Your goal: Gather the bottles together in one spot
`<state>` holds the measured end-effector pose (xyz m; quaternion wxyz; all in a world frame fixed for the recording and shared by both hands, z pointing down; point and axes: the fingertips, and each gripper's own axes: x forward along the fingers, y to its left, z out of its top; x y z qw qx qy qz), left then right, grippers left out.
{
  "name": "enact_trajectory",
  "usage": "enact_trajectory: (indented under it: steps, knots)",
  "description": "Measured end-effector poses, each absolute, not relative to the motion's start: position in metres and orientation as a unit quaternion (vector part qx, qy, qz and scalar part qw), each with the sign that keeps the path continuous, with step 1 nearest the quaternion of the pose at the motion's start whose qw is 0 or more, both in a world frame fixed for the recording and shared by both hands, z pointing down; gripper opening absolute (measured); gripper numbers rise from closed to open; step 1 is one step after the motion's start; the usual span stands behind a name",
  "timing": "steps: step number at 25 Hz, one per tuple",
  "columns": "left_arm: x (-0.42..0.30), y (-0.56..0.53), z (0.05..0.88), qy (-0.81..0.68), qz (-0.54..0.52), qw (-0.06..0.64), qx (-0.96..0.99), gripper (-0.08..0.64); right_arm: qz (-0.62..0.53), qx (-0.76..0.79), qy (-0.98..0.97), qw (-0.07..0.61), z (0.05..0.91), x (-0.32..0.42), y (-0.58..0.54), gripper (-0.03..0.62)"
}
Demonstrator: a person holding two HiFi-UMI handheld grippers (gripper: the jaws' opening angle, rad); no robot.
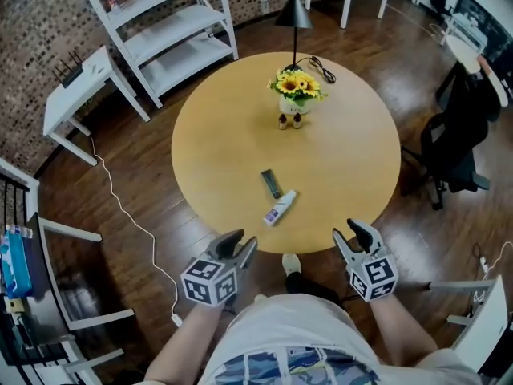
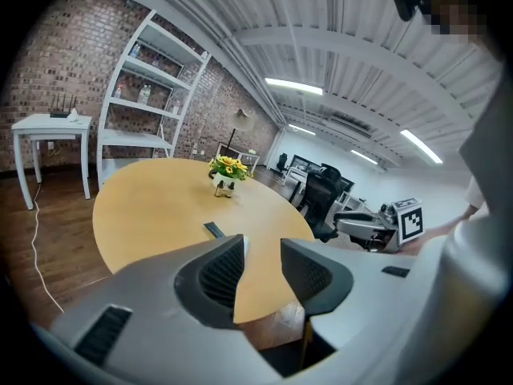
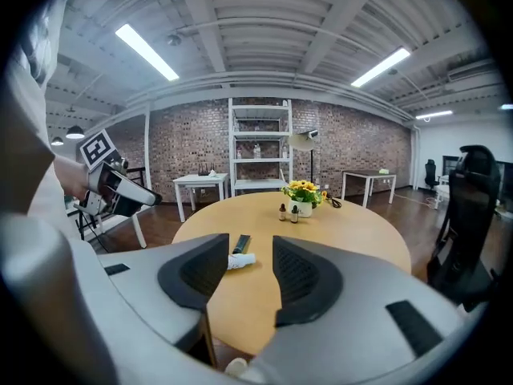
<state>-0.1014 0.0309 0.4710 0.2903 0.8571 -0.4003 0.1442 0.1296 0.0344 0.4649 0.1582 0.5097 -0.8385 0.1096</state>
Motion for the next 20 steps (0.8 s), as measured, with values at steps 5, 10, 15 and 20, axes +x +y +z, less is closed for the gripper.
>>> enact_trajectory:
  steps: [5, 10, 15, 20]
  knots:
    - [-0.114, 0.102, 0.468, -0.375, 0.179, 0.274, 0.867, 0.147, 0.13, 0.536, -0.821, 0.148, 0.457, 0.119, 0.11, 0.198]
    - [-0.127, 0.16, 0.47, -0.36, 0.185, 0.282, 0.87, 0.147, 0.137, 0.538, -0.817, 0.154, 0.457, 0.1, 0.163, 0.198]
    - [-0.142, 0.185, 0.476, -0.373, 0.175, 0.29, 0.864, 0.149, 0.143, 0.53, -0.82, 0.159, 0.461, 0.082, 0.191, 0.198]
    - [-0.15, 0.194, 0.48, -0.385, 0.175, 0.285, 0.86, 0.15, 0.143, 0.507, -0.834, 0.163, 0.467, 0.066, 0.192, 0.198]
